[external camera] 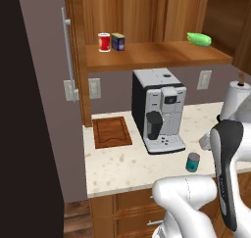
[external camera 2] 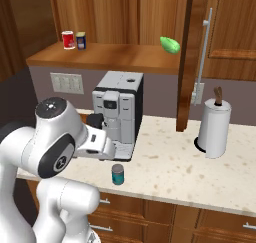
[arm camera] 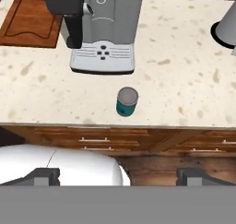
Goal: Pick the cans from the counter and place them in their designated side in the cabinet.
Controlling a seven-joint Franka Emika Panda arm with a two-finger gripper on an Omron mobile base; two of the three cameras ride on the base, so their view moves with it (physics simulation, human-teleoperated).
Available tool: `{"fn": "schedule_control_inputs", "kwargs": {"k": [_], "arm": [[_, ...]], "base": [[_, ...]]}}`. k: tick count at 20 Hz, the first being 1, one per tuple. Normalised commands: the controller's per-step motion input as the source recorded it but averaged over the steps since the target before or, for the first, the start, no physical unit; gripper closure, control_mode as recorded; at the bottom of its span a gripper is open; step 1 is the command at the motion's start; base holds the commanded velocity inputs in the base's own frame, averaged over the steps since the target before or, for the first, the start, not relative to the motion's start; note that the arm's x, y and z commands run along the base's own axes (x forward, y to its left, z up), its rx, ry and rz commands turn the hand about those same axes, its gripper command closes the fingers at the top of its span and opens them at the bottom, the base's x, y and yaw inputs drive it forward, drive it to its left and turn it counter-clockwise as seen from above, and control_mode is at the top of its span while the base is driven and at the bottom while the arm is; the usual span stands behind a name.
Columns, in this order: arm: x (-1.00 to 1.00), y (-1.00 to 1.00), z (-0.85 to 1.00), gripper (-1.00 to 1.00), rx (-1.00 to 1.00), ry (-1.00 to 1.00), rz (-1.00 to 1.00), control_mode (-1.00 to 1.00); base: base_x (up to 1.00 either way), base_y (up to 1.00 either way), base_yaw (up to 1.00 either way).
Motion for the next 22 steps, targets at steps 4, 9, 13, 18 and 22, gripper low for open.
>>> {"fn": "schedule_control_inputs", "kwargs": {"k": [4, 9, 13, 18, 22], "arm": [[0.17, 0.0, -0.32, -1.0, -0.05, 0.02, 0.0, -1.0], [0.07, 0.0, -0.32, -1.0, 0.0, 0.0, 0.0, -1.0], [0.02, 0.0, -0.24, -1.0, 0.0, 0.0, 0.0, -1.0], [0.09, 0.0, -0.09, -1.0, 0.0, -0.07, 0.0, -1.0], [0.14, 0.0, 0.0, -1.0, 0.0, -0.12, 0.0, -1.0]], "base": [[0.0, 0.0, 0.0], [0.0, 0.0, 0.0], [0.0, 0.0, 0.0], [0.0, 0.0, 0.0], [0.0, 0.0, 0.0]]}}
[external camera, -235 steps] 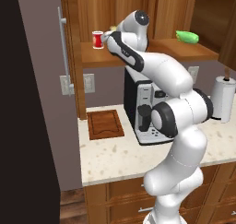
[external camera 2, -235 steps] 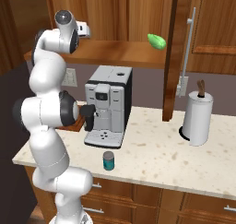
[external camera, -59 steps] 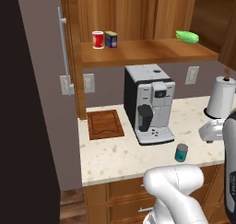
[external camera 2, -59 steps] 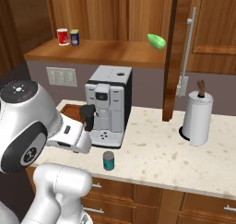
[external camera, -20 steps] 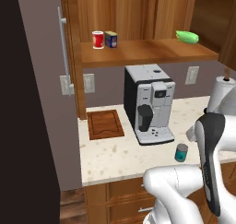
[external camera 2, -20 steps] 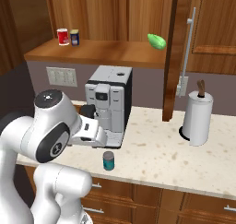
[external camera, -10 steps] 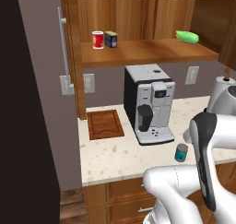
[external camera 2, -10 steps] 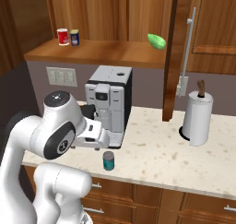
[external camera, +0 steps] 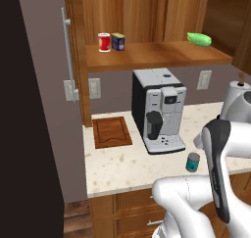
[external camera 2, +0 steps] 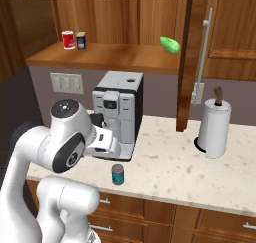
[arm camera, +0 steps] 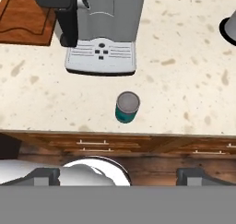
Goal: Pick the cans from the counter and place them in their designated side in the cabinet.
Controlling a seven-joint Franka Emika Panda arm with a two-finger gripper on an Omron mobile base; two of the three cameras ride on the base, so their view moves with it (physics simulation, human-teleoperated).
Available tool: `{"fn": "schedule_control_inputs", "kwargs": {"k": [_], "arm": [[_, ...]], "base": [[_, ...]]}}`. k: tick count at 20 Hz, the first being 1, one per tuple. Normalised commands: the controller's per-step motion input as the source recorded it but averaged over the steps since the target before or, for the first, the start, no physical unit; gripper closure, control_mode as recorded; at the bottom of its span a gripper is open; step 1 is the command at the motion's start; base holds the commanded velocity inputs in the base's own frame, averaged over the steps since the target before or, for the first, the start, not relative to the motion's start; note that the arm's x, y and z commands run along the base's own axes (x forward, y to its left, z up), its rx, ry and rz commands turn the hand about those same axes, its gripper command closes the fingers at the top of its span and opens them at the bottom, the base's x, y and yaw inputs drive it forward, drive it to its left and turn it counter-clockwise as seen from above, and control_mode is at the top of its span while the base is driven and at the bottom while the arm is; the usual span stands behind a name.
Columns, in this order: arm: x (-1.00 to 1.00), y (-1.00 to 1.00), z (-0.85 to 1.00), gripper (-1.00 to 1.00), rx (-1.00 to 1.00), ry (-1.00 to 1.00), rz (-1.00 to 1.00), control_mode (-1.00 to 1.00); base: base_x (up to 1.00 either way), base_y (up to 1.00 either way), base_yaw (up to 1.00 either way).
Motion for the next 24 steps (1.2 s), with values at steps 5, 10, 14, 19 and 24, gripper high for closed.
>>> {"fn": "schedule_control_inputs", "kwargs": {"k": [5, 10, 14, 19, 24], "arm": [[0.12, 0.0, -0.13, -1.0, 0.0, -0.09, 0.0, -1.0], [0.04, 0.0, -0.24, -1.0, 0.0, -0.06, 0.0, -1.0], [0.0, -0.01, -0.3, -1.0, -0.01, -0.08, 0.0, -1.0], [0.0, 0.0, -0.35, -1.0, 0.0, -0.08, 0.0, -1.0], [0.05, 0.0, -0.3, -1.0, -0.01, -0.11, 0.0, -1.0]], "base": [[0.0, 0.0, 0.0], [0.0, 0.0, 0.0], [0.0, 0.0, 0.0], [0.0, 0.0, 0.0], [0.0, 0.0, 0.0]]}}
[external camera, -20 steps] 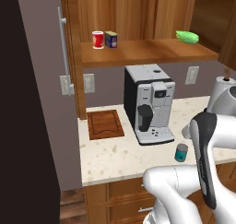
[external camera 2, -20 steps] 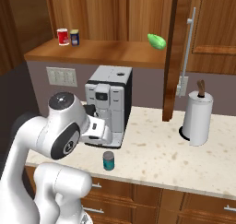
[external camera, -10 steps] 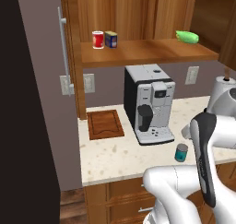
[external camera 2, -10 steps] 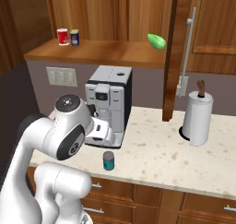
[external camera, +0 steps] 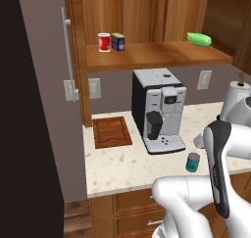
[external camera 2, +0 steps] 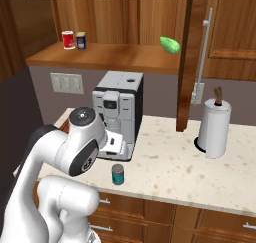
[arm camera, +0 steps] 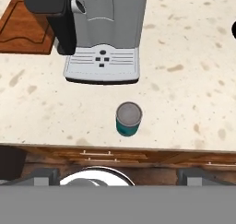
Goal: Pick the cans from the counter and place them in their designated side in the cabinet.
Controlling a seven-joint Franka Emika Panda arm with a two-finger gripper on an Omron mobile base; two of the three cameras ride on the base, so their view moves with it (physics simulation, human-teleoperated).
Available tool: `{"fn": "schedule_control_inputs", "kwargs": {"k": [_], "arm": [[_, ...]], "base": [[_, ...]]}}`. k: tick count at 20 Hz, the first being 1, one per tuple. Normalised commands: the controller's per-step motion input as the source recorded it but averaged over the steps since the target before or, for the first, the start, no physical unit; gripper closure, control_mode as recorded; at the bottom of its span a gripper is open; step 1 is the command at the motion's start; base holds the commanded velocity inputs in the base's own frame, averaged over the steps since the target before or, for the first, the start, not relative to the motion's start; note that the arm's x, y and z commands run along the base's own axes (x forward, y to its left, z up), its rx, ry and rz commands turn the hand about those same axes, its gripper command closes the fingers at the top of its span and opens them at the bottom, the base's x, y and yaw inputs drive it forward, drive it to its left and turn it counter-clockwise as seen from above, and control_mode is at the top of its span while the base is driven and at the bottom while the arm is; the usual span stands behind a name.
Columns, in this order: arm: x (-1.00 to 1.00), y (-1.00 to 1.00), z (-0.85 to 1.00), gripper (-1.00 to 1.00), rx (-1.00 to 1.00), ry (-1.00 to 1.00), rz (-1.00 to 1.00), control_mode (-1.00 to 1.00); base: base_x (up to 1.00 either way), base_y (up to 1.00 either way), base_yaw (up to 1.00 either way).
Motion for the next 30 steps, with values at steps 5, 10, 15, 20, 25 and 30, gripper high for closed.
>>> {"fn": "schedule_control_inputs", "kwargs": {"k": [5, 10, 15, 20, 25, 30], "arm": [[0.02, 0.0, -0.3, -1.0, -0.03, -0.13, 0.0, -1.0], [0.02, 0.01, -0.38, -1.0, -0.06, -0.12, 0.0, -1.0], [0.04, 0.03, -0.38, -1.0, -0.04, -0.1, 0.0, -1.0], [0.08, 0.18, -0.31, -1.0, -0.01, -0.07, 0.0, -1.0], [0.05, 0.23, -0.27, -1.0, -0.02, -0.06, 0.0, -1.0], [0.0, 0.16, -0.33, -1.0, -0.06, -0.05, 0.0, -1.0]], "base": [[0.0, 0.0, 0.0], [0.0, 0.0, 0.0], [0.0, 0.0, 0.0], [0.0, 0.0, 0.0], [0.0, 0.0, 0.0], [0.0, 0.0, 0.0]]}}
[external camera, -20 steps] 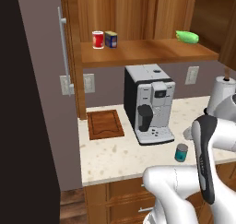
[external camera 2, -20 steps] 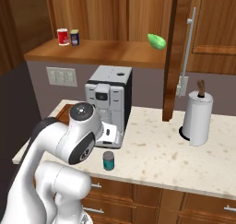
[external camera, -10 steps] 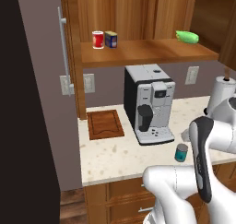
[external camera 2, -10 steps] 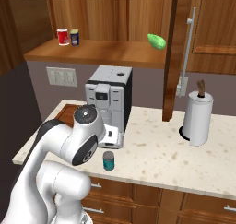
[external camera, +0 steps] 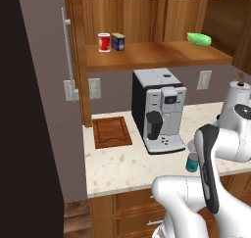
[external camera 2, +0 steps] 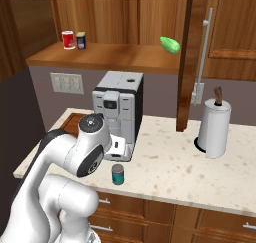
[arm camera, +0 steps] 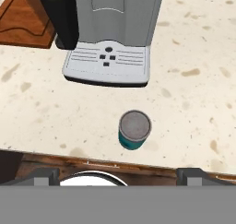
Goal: Pick the cans from the counter and place them in their designated side in the cabinet.
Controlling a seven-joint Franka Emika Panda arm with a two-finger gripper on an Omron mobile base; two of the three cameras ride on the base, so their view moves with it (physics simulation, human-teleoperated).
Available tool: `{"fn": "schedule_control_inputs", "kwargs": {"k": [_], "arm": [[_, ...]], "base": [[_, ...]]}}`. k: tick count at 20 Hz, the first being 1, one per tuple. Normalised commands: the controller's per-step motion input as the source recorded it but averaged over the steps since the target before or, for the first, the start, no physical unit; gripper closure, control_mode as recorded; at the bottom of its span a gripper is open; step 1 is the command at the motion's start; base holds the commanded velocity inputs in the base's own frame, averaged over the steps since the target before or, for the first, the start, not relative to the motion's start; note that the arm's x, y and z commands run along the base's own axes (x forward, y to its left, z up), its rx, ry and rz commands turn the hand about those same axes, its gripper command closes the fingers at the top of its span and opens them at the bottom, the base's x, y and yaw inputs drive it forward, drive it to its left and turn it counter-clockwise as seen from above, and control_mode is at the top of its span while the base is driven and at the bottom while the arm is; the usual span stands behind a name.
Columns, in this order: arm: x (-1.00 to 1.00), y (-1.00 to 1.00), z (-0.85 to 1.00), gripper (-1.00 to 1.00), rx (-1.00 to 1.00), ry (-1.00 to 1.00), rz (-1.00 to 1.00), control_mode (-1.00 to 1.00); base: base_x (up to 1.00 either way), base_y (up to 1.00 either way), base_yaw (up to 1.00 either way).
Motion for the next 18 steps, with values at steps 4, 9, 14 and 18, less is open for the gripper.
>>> {"fn": "schedule_control_inputs", "kwargs": {"k": [4, 9, 14, 18], "arm": [[0.0, 0.16, -0.35, -1.0, -0.05, -0.07, 0.0, -1.0], [0.0, 0.13, -0.36, -1.0, -0.05, -0.09, 0.0, -1.0], [0.02, 0.09, -0.39, -1.0, -0.04, -0.09, 0.0, -1.0], [0.04, 0.06, -0.41, -1.0, -0.05, -0.09, 0.0, -1.0]], "base": [[0.0, 0.0, 0.0], [0.0, 0.0, 0.0], [0.0, 0.0, 0.0], [0.0, 0.0, 0.0]]}}
